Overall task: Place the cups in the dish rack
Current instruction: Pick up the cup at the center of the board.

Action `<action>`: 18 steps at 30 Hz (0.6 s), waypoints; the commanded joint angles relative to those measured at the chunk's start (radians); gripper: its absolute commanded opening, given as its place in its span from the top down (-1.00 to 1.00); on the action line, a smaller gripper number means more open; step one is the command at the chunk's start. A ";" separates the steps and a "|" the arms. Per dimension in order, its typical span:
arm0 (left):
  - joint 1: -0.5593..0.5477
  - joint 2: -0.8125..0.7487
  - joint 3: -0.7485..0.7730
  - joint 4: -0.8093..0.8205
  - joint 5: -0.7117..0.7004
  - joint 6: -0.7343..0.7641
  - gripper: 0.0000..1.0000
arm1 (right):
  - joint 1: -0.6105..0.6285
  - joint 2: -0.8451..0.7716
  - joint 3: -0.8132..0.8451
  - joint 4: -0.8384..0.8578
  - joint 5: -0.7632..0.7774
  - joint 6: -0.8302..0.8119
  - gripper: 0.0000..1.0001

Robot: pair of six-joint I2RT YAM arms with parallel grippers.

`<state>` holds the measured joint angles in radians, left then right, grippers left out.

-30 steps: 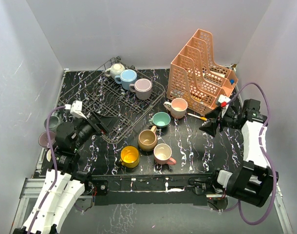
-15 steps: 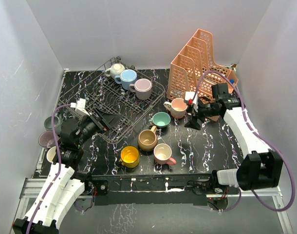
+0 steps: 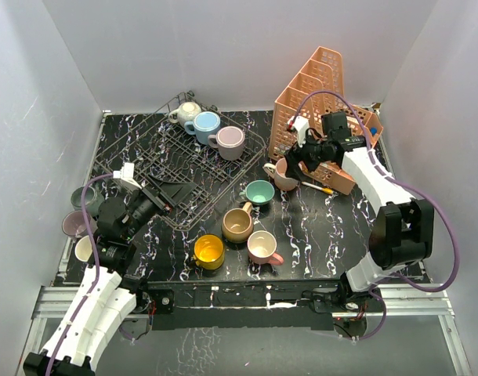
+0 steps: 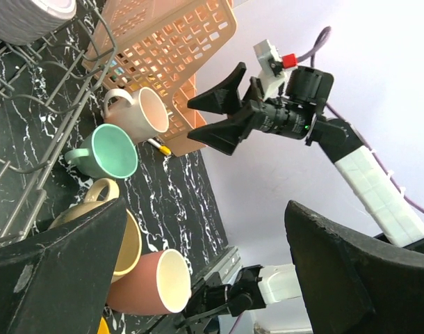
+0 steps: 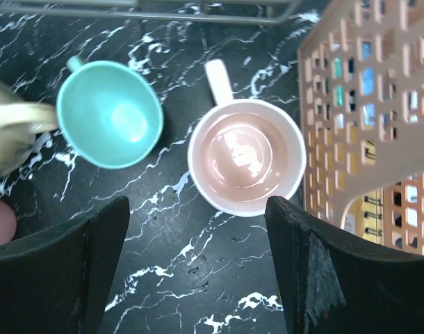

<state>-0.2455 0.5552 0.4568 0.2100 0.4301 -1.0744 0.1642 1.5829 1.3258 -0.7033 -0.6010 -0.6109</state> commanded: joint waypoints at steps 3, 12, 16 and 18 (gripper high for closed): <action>0.003 -0.002 0.003 0.058 0.002 -0.035 -0.86 | 0.000 -0.058 -0.111 0.315 0.230 0.383 -0.64; 0.003 -0.012 0.003 0.051 0.001 -0.042 -0.85 | 0.001 -0.074 -0.260 0.546 0.429 0.606 -0.30; 0.004 -0.023 0.001 0.034 -0.002 -0.040 -0.85 | 0.001 -0.071 -0.289 0.615 0.442 0.647 -0.11; 0.003 -0.029 0.000 0.030 -0.004 -0.041 -0.85 | 0.001 -0.064 -0.300 0.650 0.451 0.663 -0.06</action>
<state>-0.2451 0.5472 0.4568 0.2348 0.4267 -1.1118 0.1642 1.5562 1.0359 -0.2188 -0.2031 -0.0212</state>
